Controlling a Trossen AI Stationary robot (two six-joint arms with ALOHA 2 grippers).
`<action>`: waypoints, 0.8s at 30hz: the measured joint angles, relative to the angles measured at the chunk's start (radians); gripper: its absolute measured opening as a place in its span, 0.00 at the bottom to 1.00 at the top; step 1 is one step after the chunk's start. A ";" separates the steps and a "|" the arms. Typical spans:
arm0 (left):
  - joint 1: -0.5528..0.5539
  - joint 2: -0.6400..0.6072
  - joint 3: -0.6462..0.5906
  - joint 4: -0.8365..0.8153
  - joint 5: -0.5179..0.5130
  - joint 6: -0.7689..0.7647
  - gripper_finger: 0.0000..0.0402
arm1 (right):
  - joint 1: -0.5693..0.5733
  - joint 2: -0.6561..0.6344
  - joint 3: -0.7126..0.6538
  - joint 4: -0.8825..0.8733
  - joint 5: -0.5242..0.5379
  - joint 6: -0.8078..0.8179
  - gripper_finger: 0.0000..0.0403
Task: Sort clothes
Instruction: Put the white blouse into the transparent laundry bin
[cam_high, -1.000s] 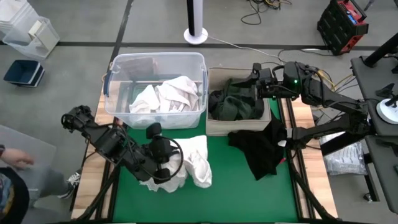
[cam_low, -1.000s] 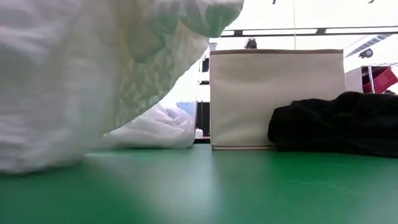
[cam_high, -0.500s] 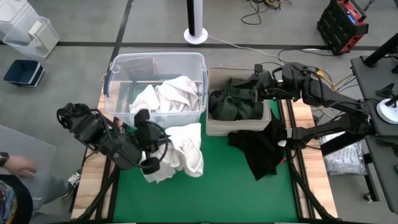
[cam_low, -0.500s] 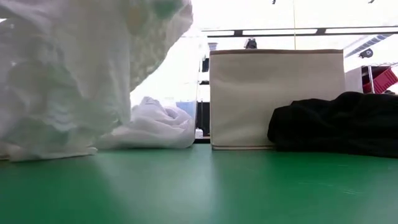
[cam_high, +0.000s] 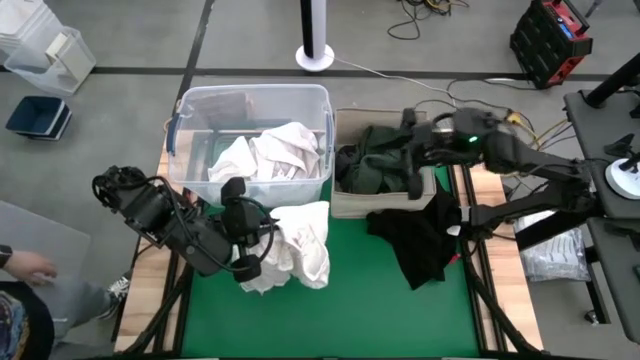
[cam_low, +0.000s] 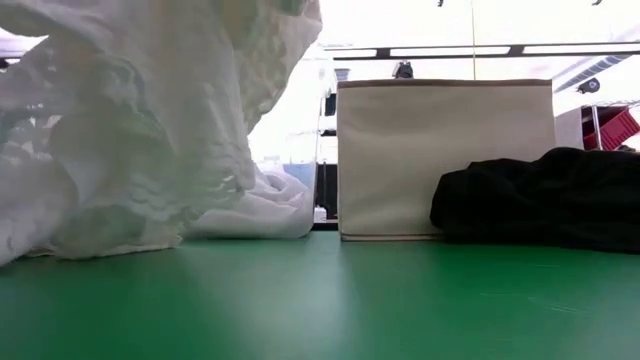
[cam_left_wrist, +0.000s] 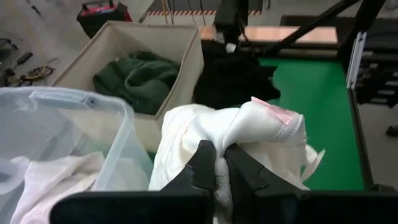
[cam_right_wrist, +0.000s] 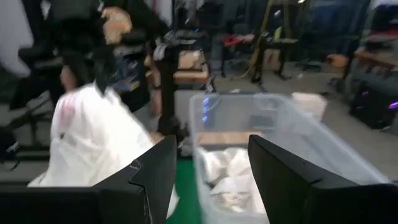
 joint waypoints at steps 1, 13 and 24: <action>0.002 0.000 -0.002 0.018 0.000 0.010 0.00 | 0.013 0.014 -0.001 0.001 0.000 0.000 0.48; 0.016 0.000 0.015 0.084 -0.144 0.001 0.00 | 0.143 0.198 0.083 0.142 -0.005 0.105 0.57; 0.053 0.000 0.028 0.264 -0.291 0.136 0.00 | 0.210 0.395 0.264 0.142 -0.004 0.066 0.76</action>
